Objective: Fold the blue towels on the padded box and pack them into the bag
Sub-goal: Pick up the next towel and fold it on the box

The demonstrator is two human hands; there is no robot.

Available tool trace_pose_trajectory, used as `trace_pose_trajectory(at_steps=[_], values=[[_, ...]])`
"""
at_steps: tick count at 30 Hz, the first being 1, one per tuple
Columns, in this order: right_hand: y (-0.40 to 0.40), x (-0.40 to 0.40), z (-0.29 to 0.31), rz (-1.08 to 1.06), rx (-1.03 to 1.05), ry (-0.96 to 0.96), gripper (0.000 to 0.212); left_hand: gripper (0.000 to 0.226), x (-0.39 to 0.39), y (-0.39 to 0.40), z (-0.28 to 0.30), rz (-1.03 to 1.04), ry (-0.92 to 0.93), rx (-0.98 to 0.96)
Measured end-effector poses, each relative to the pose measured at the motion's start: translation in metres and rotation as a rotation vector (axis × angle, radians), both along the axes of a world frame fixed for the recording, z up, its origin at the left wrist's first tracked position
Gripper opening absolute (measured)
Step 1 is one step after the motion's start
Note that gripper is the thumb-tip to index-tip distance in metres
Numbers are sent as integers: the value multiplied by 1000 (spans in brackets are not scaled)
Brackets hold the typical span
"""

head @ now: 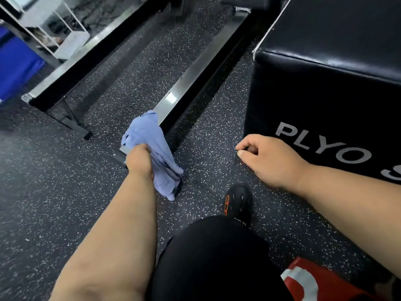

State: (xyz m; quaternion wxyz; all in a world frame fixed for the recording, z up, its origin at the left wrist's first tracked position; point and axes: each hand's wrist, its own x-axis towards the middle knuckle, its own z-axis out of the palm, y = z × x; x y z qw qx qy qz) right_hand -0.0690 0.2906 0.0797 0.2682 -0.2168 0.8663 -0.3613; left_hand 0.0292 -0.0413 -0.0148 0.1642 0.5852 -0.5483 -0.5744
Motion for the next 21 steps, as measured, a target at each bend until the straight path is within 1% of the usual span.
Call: trace_pose_trajectory(at_steps=[1,2,3,5,6,7,8,9,10,11,12,13,15,16,18,19,21], values=[[0,1,1,-3,-9,0,8,9,2,-3,7,49,70,14],[0,2,2,-6,-20,-4,8,7,5,-4,16,86,150,42],[0,4,4,-11,-34,-10,7,11,7,-7,24,97,217,76],[1,9,8,-14,-59,-9,7,27,13,-7,41,111,360,118],[2,11,11,-12,-71,-9,7,27,16,-5,50,113,399,112],[3,14,14,-12,-83,-13,7,21,19,-4,60,89,444,120],[4,16,17,-15,-95,-17,7,32,21,-8,65,92,488,134],[6,19,21,-17,-108,-19,7,67,23,-10,71,111,516,153],[8,21,24,-18,-118,-19,7,60,24,-11,77,110,561,172],[10,23,27,-19,-128,-19,8,39,25,-10,82,95,631,188],[11,25,30,-22,-136,-17,8,34,25,-9,86,115,625,184],[13,27,31,-24,-142,-16,8,35,25,-9,85,106,620,182],[15,29,32,-27,-151,-16,9,53,25,-12,82,127,600,168],[16,30,32,-28,-153,-20,9,51,23,-12,79,120,560,149],[18,31,29,-21,-143,-25,9,31,18,-13,70,64,439,129],[19,30,28,-14,-131,-27,10,26,15,-14,63,41,364,128],[19,27,23,-13,-109,-32,9,26,9,-20,45,13,200,126]])
